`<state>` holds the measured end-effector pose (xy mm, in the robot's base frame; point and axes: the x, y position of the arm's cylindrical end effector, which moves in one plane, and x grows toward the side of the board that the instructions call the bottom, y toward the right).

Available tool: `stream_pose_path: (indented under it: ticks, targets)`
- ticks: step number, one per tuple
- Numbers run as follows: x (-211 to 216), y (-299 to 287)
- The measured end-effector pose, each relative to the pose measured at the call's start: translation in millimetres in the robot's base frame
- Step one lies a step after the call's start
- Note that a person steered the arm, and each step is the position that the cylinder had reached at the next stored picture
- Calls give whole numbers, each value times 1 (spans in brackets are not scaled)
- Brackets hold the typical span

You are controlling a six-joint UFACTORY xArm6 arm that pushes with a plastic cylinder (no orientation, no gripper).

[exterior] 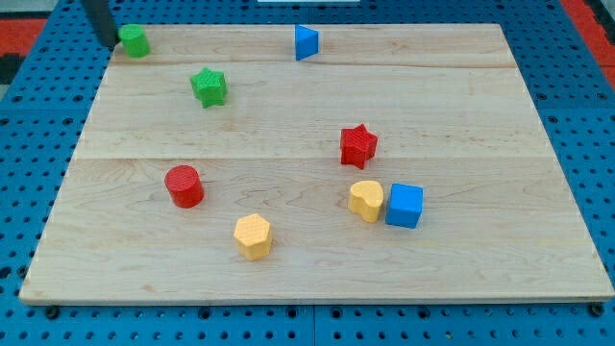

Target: Nudge the yellow heart and blue cube a bit right

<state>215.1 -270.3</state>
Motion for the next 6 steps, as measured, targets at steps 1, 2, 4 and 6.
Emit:
stream_pose_path:
  ticks: [1, 2, 4, 6]
  targets:
    - [11, 9]
    - [69, -24]
    - [190, 153]
    - [307, 284]
